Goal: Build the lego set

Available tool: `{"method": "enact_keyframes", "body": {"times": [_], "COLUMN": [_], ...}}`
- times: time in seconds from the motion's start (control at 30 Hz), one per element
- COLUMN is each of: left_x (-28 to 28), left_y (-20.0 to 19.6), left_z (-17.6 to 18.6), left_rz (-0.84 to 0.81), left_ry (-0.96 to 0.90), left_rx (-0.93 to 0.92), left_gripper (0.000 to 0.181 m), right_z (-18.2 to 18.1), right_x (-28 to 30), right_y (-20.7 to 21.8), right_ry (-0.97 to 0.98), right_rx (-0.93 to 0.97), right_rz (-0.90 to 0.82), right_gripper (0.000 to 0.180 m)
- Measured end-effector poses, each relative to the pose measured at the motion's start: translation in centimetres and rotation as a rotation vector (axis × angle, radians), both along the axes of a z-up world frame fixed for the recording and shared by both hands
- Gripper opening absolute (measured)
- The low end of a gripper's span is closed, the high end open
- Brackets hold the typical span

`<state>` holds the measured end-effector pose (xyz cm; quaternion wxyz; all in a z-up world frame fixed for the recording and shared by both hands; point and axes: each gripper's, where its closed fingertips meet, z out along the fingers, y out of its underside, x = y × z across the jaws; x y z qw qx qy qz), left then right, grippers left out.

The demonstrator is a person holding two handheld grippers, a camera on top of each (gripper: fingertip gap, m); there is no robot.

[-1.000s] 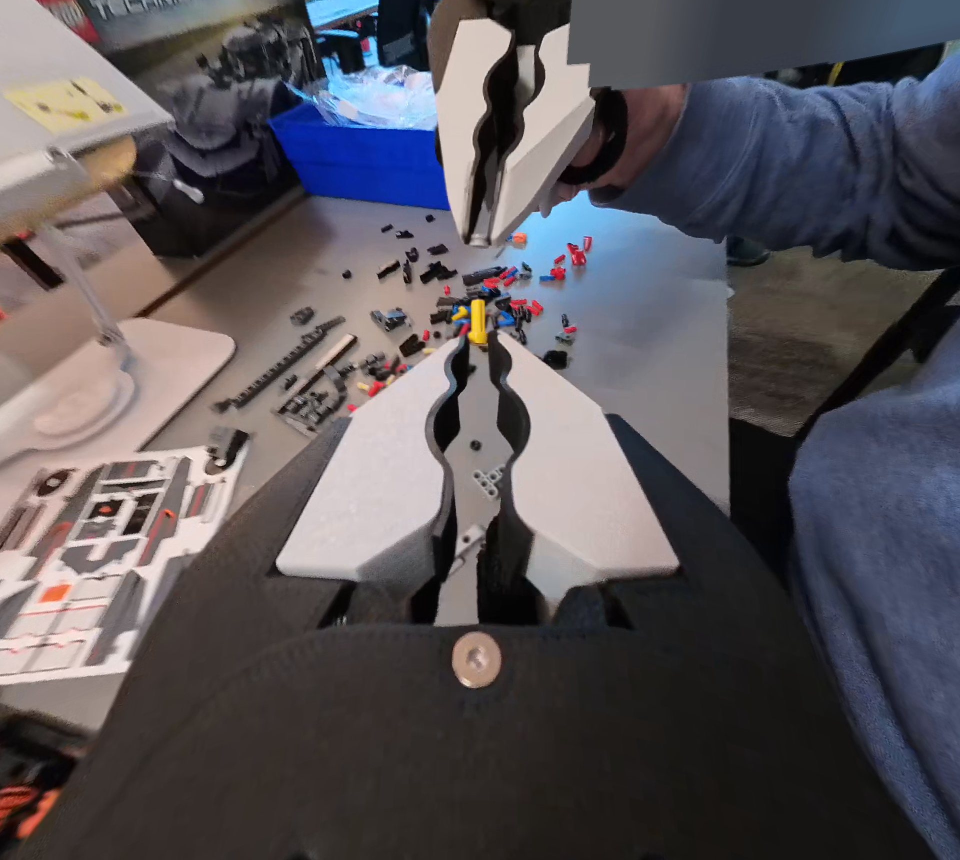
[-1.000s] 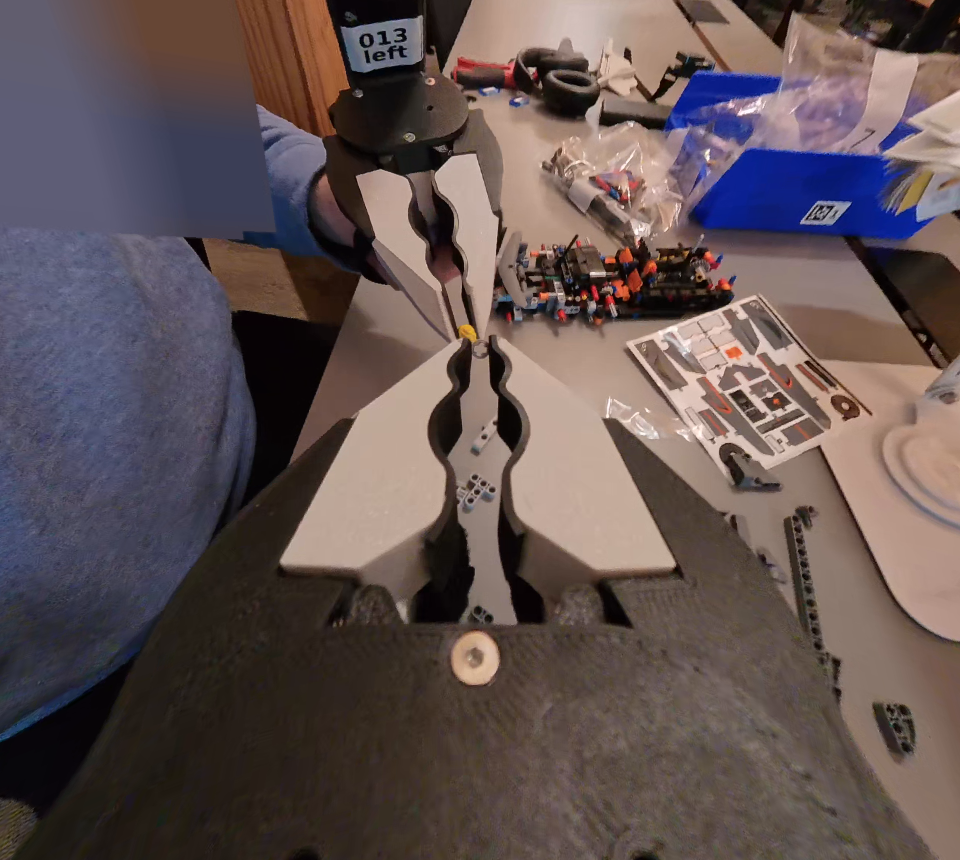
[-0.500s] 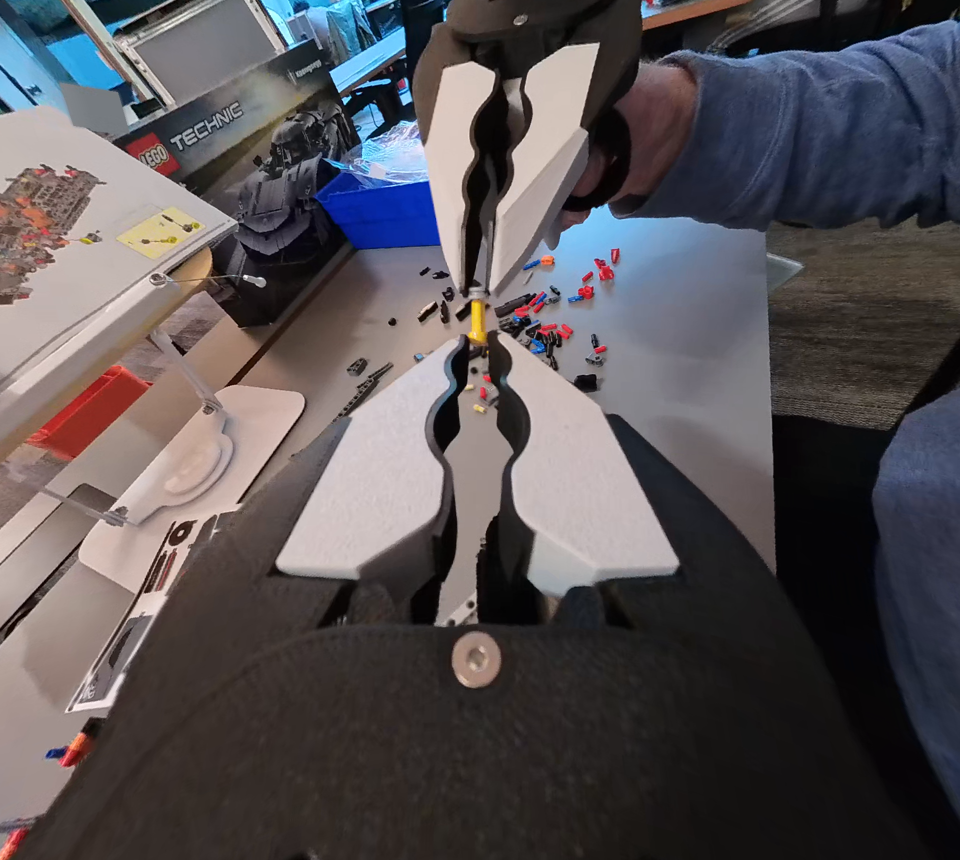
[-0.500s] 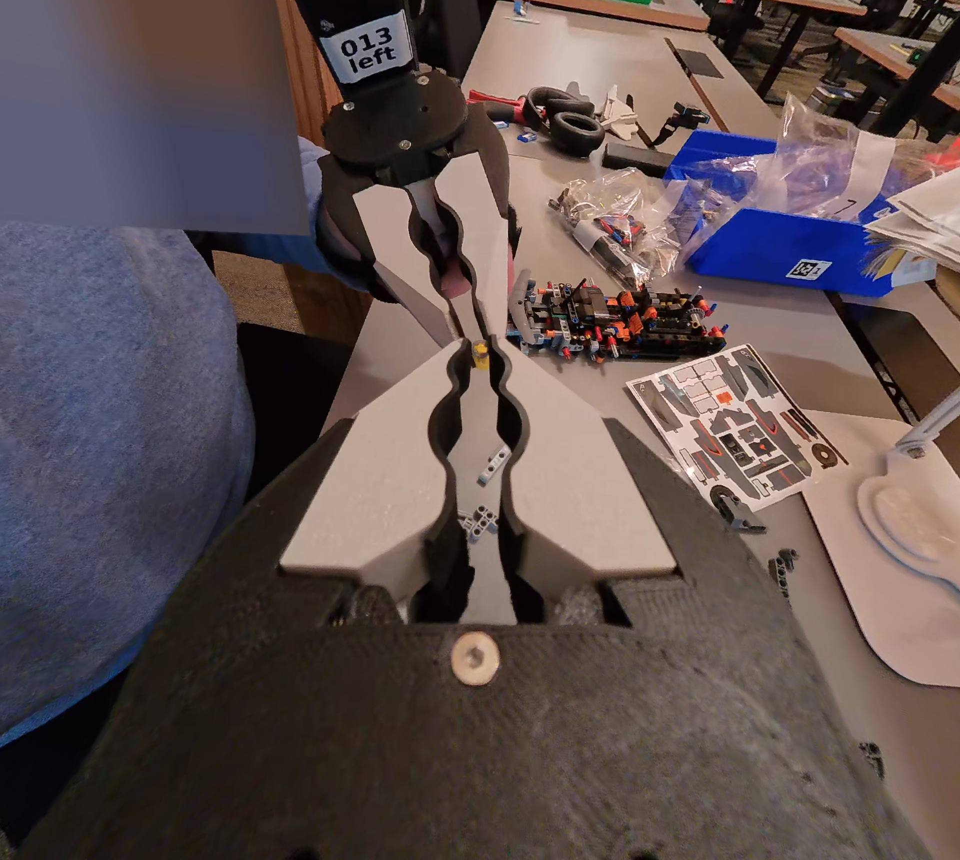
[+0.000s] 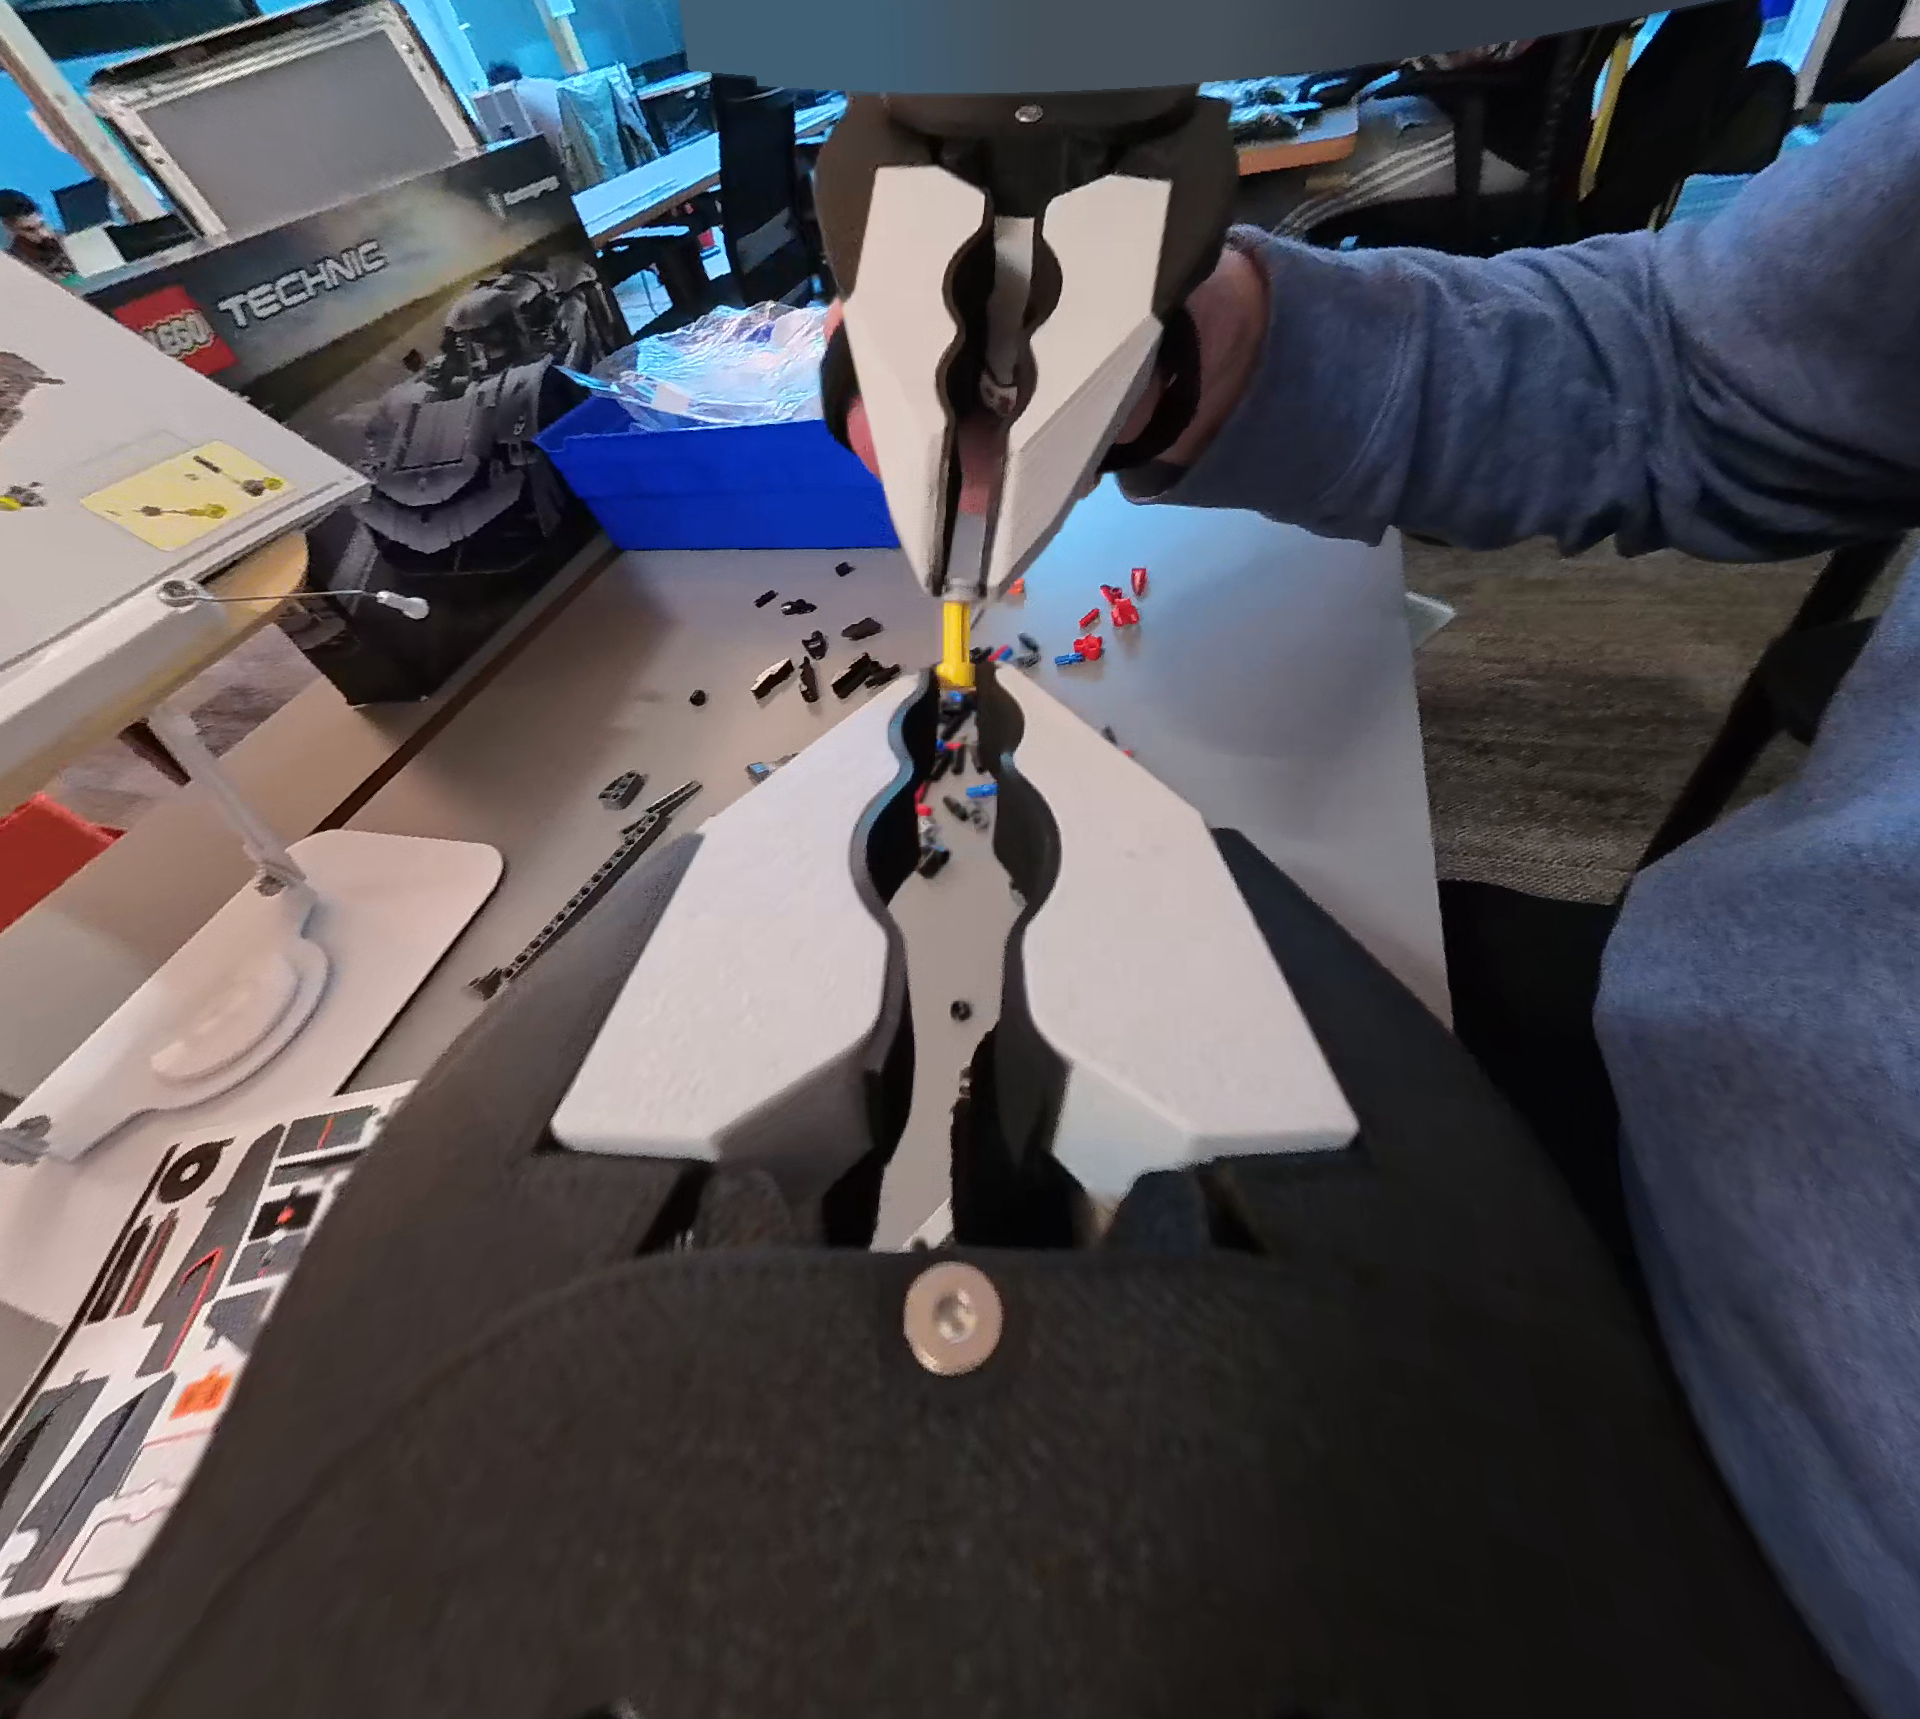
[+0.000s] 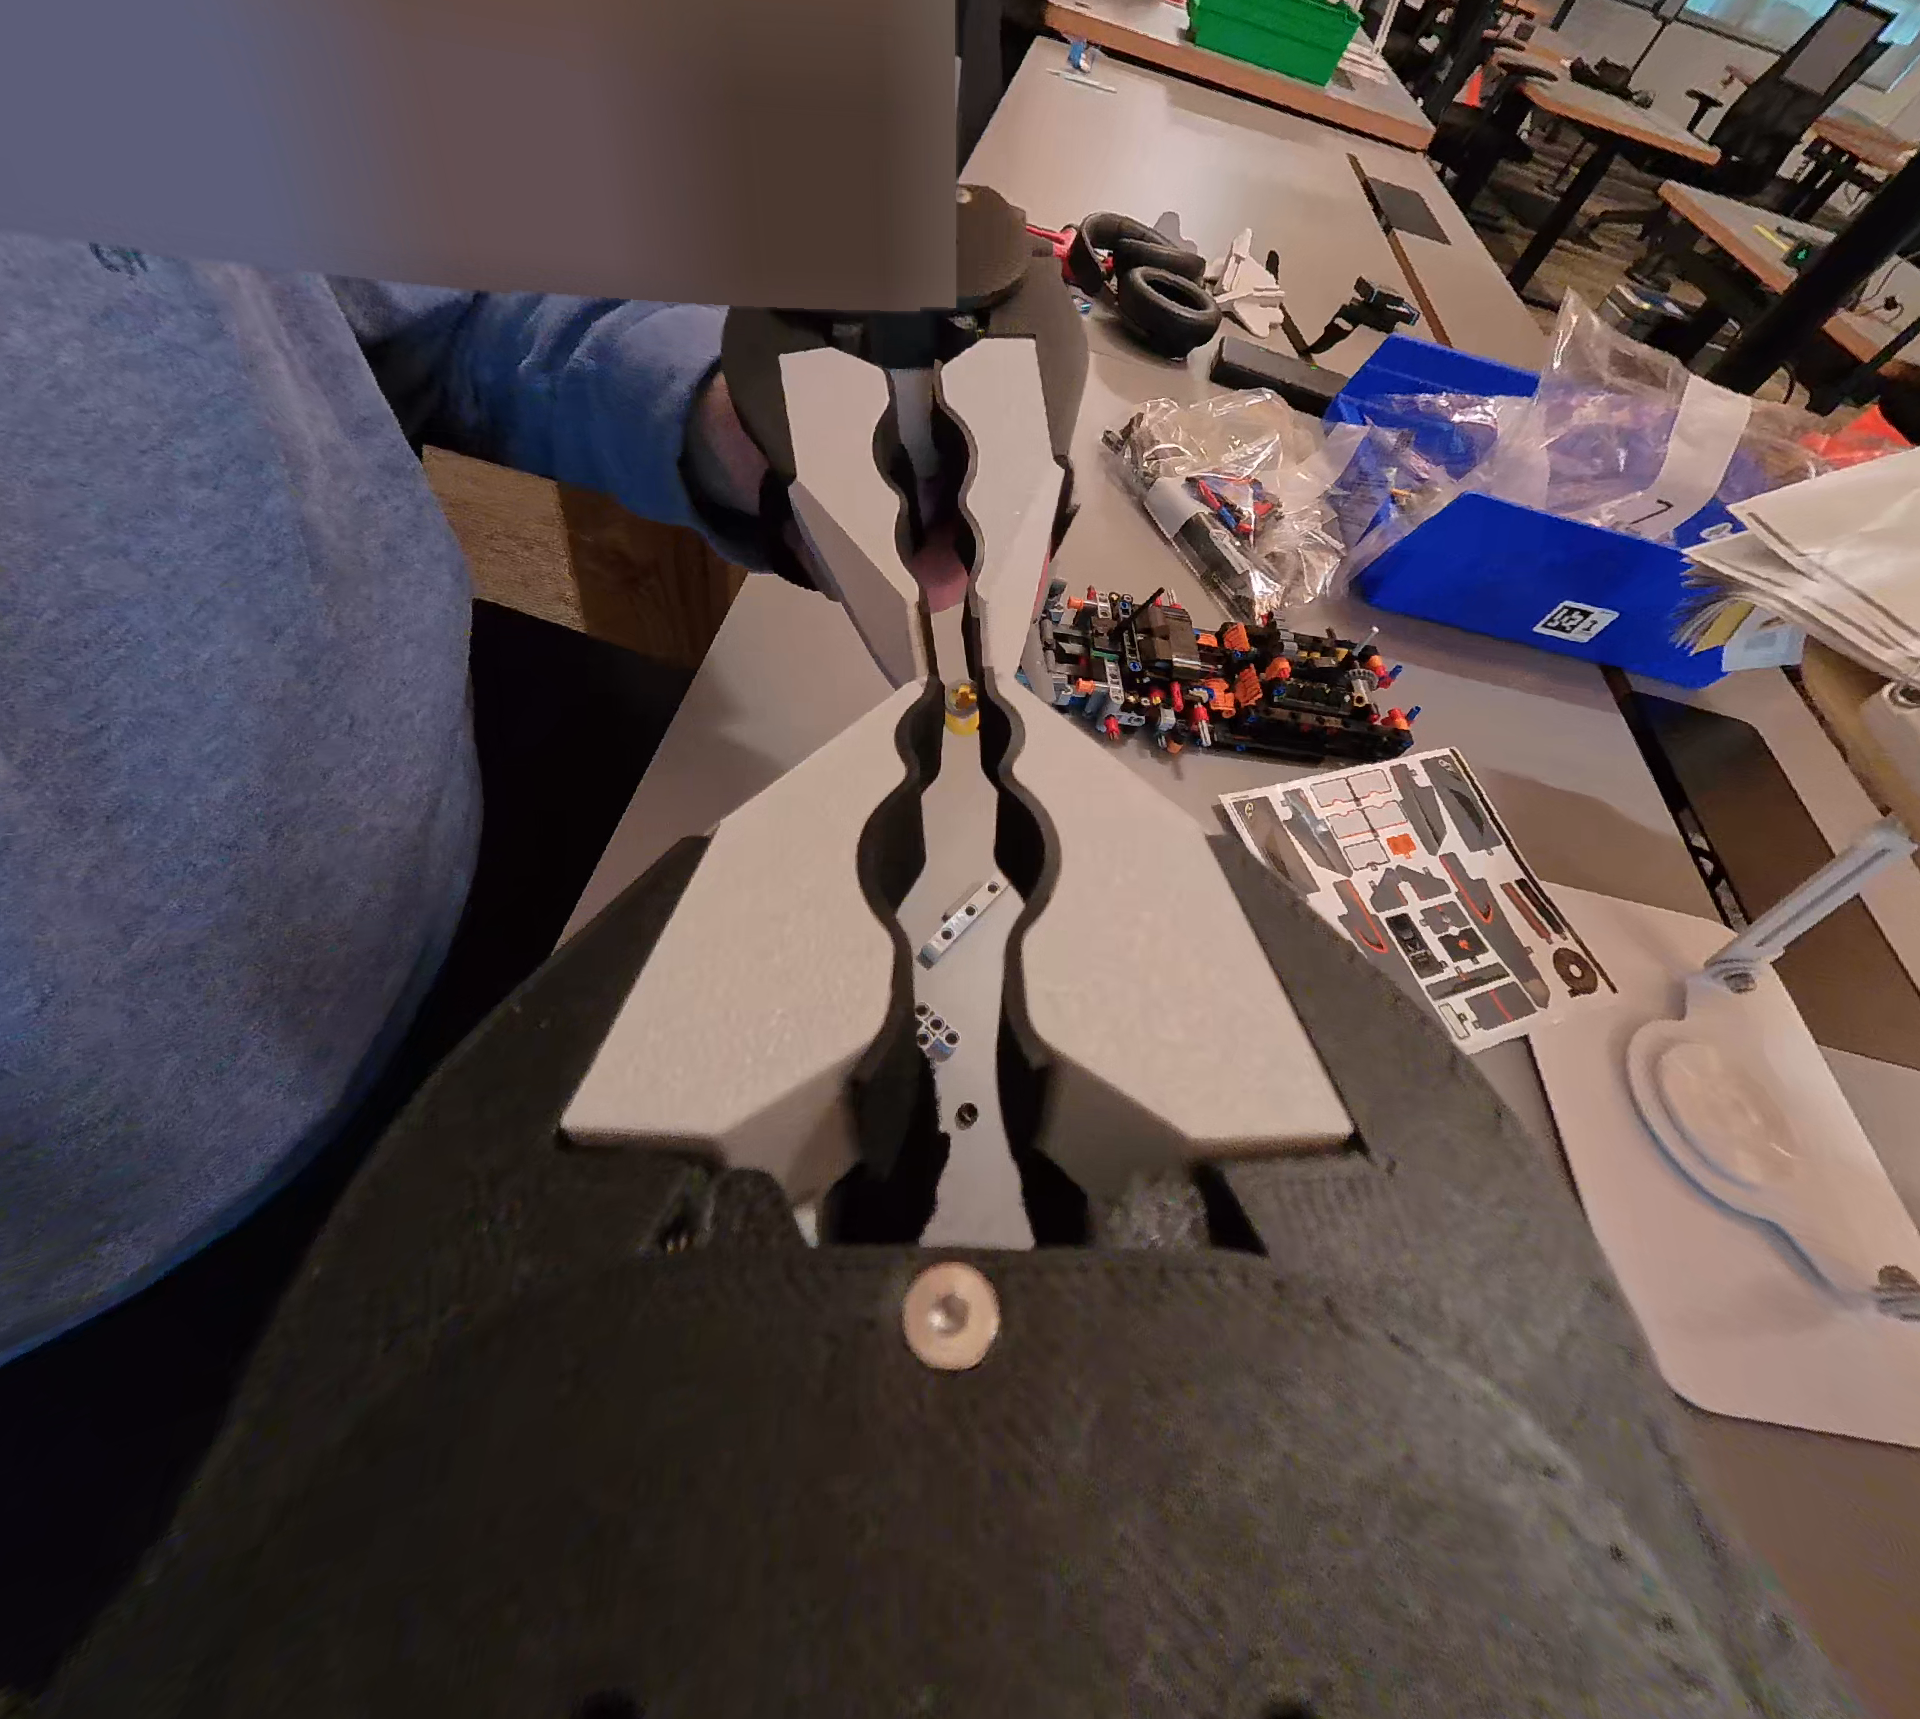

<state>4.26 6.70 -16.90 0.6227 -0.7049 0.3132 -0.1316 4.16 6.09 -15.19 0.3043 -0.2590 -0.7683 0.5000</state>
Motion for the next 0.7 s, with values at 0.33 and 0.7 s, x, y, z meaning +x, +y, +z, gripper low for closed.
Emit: {"method": "enact_keyframes", "body": {"times": [0.33, 0.7], "left_x": [0.7, 0.6], "left_y": [-0.3, 0.4], "left_z": [1.5, 2.6], "left_rz": [-0.100, 0.032], "left_ry": [-0.079, 0.140], "left_rx": [0.045, 0.210], "left_gripper": [0.005, 0.005], "right_z": [1.5, 2.6], "right_x": [0.6, 0.7], "right_y": [-0.2, 0.3], "right_ry": [0.083, 0.128], "right_rx": [-0.046, -0.125], "right_rz": [0.043, -0.032], "right_gripper": [0.003, 0.003]}}
